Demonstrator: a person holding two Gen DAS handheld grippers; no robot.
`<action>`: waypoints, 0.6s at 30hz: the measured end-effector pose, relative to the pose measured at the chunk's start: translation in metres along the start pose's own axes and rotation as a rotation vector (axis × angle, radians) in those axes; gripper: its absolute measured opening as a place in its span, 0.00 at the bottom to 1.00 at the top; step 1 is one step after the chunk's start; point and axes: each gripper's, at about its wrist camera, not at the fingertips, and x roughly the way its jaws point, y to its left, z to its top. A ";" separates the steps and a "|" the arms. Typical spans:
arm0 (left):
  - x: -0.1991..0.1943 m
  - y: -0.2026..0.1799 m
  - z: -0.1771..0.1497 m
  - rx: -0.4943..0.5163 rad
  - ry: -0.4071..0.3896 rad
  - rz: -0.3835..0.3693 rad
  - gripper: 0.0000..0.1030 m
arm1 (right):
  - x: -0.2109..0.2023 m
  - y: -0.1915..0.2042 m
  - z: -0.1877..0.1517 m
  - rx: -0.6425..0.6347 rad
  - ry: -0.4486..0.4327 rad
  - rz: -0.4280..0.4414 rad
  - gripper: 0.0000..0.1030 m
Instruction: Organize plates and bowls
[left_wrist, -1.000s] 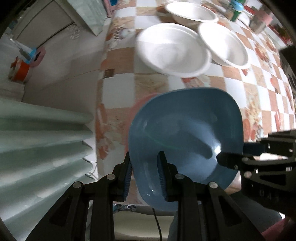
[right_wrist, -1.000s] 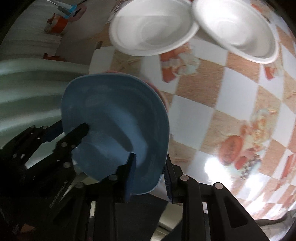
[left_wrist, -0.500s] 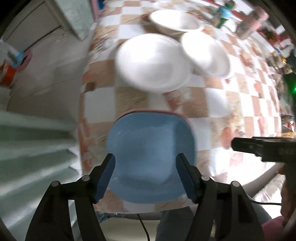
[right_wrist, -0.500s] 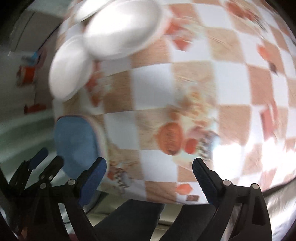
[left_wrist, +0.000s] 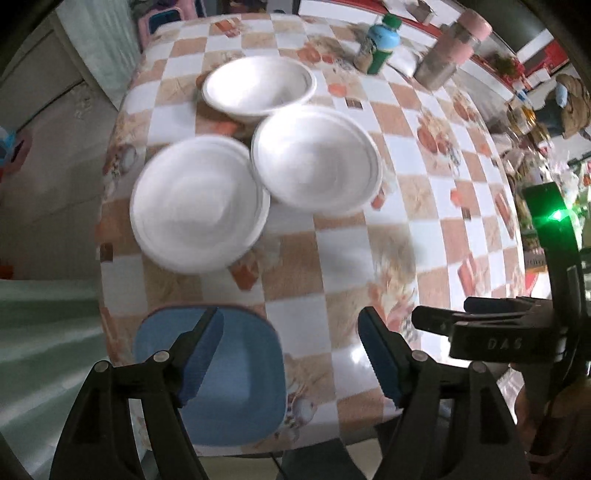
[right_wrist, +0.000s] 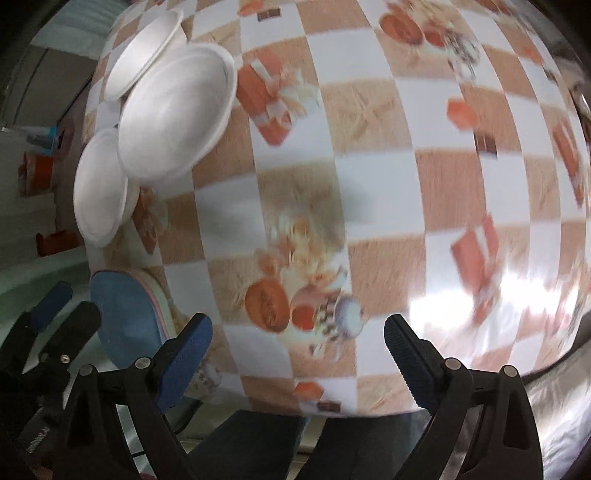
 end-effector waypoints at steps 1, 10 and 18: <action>-0.003 -0.002 0.006 -0.013 -0.010 0.009 0.76 | -0.003 -0.001 0.007 -0.014 -0.003 -0.007 0.92; 0.008 0.005 0.066 -0.135 -0.053 0.192 0.77 | -0.009 0.009 0.078 -0.100 -0.040 -0.050 0.92; 0.043 0.007 0.103 -0.152 -0.019 0.337 0.77 | -0.001 0.020 0.123 -0.124 -0.063 -0.076 0.92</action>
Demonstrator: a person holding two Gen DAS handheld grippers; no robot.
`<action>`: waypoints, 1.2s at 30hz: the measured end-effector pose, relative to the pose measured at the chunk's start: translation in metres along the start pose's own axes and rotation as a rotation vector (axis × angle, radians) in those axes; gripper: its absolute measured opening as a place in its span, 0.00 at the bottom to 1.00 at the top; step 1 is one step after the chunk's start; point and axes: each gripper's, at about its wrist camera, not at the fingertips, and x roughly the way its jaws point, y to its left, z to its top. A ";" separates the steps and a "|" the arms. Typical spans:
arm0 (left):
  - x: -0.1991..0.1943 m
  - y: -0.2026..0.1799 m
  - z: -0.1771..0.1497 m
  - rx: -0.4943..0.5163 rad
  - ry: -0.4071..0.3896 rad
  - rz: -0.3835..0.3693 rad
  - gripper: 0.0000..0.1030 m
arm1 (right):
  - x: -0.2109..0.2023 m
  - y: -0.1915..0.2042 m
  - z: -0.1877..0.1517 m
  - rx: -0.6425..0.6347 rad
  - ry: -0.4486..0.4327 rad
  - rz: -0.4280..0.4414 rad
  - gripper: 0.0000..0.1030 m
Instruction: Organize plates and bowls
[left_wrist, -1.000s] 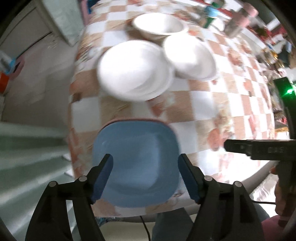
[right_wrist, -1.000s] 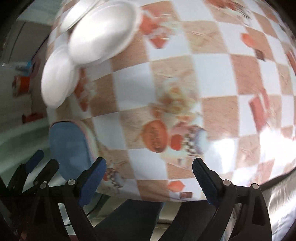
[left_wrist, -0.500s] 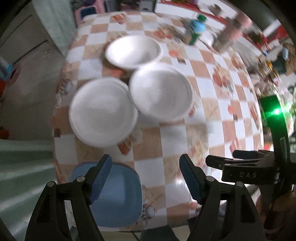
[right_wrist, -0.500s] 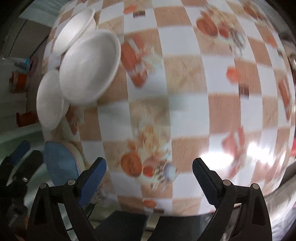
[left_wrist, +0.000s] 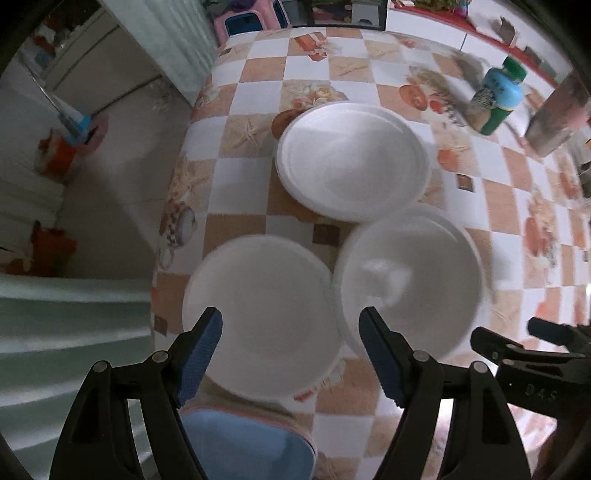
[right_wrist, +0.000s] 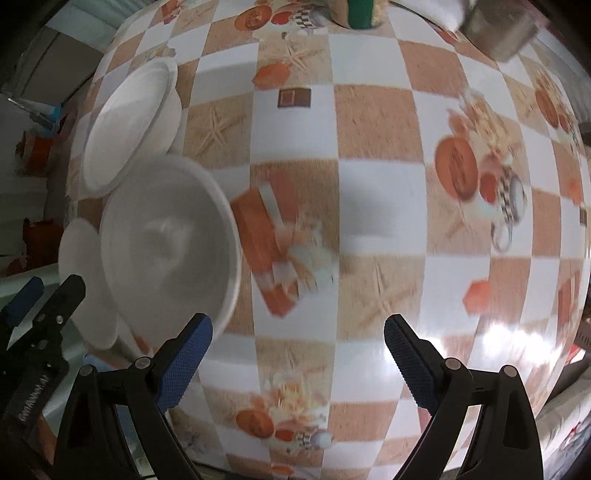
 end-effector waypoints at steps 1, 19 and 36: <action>0.004 -0.004 0.004 0.013 0.004 0.018 0.77 | 0.001 0.003 0.005 -0.011 -0.006 -0.010 0.92; 0.035 -0.063 0.013 0.284 0.018 0.162 0.77 | 0.028 0.008 0.012 -0.144 -0.017 -0.170 0.92; 0.028 -0.136 -0.051 0.496 0.064 0.044 0.77 | 0.035 -0.079 -0.074 -0.061 0.065 -0.184 0.92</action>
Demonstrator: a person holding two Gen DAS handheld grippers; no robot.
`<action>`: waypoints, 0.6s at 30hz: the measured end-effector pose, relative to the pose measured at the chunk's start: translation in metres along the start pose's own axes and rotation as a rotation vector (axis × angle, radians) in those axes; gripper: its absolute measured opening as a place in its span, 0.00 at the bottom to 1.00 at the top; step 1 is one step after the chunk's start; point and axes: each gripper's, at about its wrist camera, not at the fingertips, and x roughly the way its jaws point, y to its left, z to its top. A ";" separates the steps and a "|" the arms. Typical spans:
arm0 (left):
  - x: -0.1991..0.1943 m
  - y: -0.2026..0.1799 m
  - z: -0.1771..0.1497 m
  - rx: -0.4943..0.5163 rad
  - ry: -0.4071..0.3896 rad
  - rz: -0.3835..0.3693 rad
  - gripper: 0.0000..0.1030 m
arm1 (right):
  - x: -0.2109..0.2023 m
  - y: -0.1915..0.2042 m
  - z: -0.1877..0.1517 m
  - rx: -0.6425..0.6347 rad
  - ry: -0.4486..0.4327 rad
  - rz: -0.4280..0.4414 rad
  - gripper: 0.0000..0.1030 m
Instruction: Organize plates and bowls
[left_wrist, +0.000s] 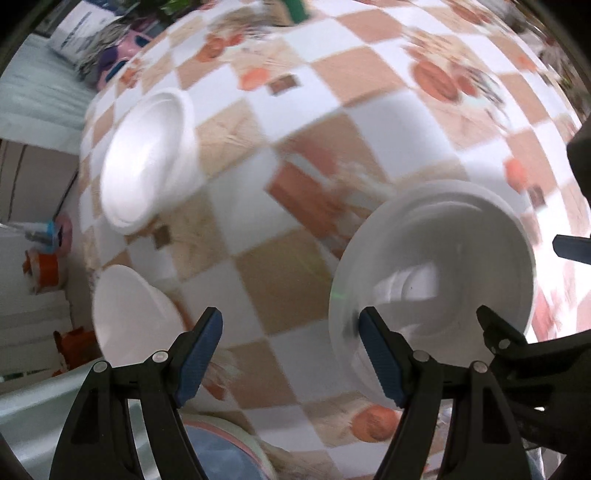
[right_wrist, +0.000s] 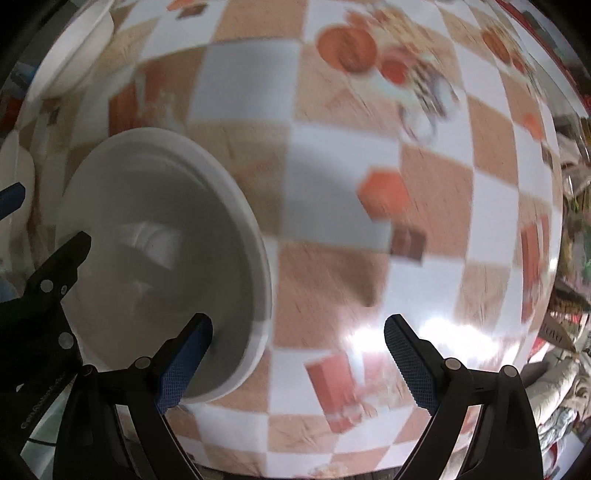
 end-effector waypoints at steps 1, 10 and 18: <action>-0.002 -0.005 0.000 0.009 0.001 -0.005 0.77 | 0.001 -0.003 -0.005 0.003 0.005 -0.002 0.92; -0.006 -0.054 -0.033 0.127 0.032 -0.090 0.77 | 0.011 -0.039 -0.058 0.016 0.045 -0.031 0.92; -0.022 -0.036 -0.060 0.175 0.010 -0.185 0.77 | -0.017 -0.065 -0.079 0.115 -0.089 0.044 0.92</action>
